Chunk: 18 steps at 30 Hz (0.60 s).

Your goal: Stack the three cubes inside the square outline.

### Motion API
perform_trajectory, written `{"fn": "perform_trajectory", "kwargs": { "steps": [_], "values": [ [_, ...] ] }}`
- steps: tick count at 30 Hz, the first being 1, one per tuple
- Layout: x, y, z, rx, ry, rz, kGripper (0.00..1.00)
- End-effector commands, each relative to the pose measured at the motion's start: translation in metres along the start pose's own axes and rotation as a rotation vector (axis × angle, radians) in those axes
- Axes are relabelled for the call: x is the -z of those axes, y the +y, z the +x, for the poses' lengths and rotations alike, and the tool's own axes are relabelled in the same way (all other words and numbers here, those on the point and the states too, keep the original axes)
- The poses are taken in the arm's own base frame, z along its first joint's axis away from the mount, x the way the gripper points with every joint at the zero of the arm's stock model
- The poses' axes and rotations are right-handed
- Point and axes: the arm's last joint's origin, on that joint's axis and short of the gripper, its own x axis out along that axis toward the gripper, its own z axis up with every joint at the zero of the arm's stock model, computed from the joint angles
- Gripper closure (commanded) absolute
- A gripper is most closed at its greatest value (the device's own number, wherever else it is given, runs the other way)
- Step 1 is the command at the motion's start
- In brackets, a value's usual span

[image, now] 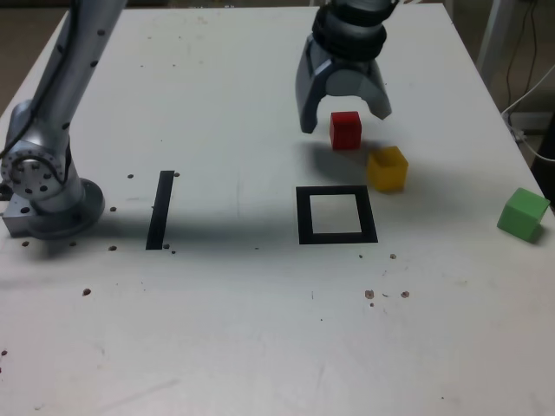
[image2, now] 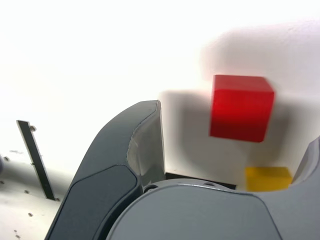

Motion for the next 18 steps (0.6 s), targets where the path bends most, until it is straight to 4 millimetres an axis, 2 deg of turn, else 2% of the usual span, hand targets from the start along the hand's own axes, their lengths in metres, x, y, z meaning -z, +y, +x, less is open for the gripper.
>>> {"fn": "perform_trajectory", "kwargs": {
  "steps": [1, 5, 8, 14, 16, 18],
  "values": [
    [-0.008, 0.004, 0.008, 0.011, 0.011, 0.002, 0.04],
    [-0.017, 0.01, 0.017, 0.023, 0.022, 0.003, 0.08],
    [-0.022, 0.013, 0.021, 0.023, 0.025, 0.002, 0.16],
    [-0.028, 0.016, 0.022, -0.001, 0.007, -0.007, 0.55],
    [-0.028, 0.016, 0.022, -0.007, 0.003, -0.008, 0.65],
    [-0.028, 0.016, 0.021, -0.01, 0.001, -0.008, 0.7]
  ]
}}
